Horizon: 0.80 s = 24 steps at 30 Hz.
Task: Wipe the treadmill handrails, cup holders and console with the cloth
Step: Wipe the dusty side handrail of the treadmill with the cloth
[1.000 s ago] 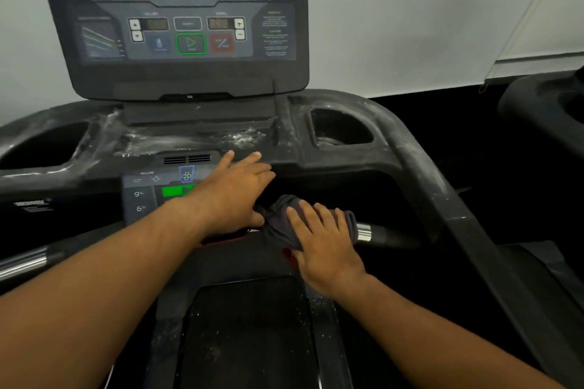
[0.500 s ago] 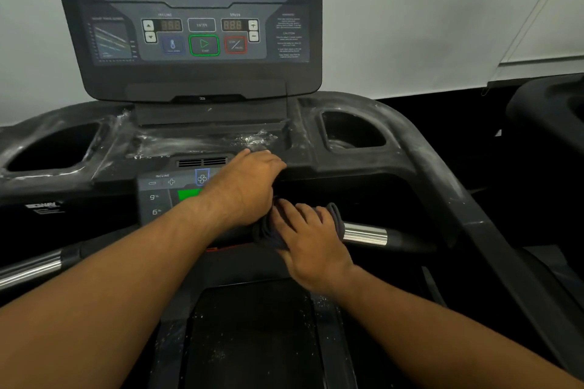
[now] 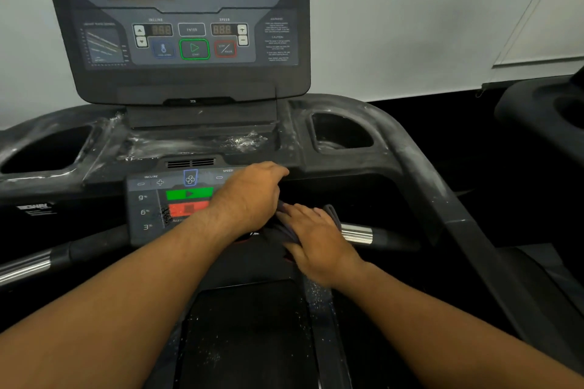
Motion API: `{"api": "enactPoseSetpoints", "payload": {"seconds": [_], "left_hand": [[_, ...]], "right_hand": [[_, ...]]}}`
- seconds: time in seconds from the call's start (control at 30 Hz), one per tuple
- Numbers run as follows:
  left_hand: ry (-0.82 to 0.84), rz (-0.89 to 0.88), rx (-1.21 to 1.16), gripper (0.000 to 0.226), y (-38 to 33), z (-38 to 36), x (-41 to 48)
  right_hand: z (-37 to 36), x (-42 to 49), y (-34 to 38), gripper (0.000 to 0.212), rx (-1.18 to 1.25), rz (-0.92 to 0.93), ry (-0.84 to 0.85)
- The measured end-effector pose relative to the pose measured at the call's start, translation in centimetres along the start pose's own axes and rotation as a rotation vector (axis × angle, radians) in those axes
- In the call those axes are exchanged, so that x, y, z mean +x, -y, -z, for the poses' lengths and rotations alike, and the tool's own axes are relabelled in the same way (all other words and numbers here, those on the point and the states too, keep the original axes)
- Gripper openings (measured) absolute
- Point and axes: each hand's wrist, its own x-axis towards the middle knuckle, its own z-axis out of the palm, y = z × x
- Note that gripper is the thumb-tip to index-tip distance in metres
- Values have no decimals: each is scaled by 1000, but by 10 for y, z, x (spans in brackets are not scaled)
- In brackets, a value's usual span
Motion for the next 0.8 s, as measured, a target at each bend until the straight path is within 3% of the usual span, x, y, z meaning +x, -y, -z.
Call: {"api": "enactPoseSetpoints", "payload": {"seconds": [0.07,0.13,0.23,0.33,0.43,0.57,0.67,0.8], "left_hand": [[-25,10,-20,40,-5,-4,2],[4,32,-43,37,-17,-7,4],[150,34,-56,36,-39,-13,4],[281,3,-37,34,-56,-26,2],[342,-35,17,19,-67,-44,2],[360,-52,139,26,-77,-59,11],[363,-11,192,23,-83,-57,16],[370,13,251,27,-94,-52,18]], "right_hand": [[8,-18,-18,56,-10,-46,42],[17,-31,-42,49,18,-163,-5],[30,-40,-66,28,8,-330,-90],[27,-41,-76,26,-31,-460,-187],[12,-52,-83,20,-64,-374,-260],[-1,-76,-103,59,-182,-216,-308],[4,-67,-100,42,-3,-331,-262],[14,-53,-94,20,22,-440,-266]]}}
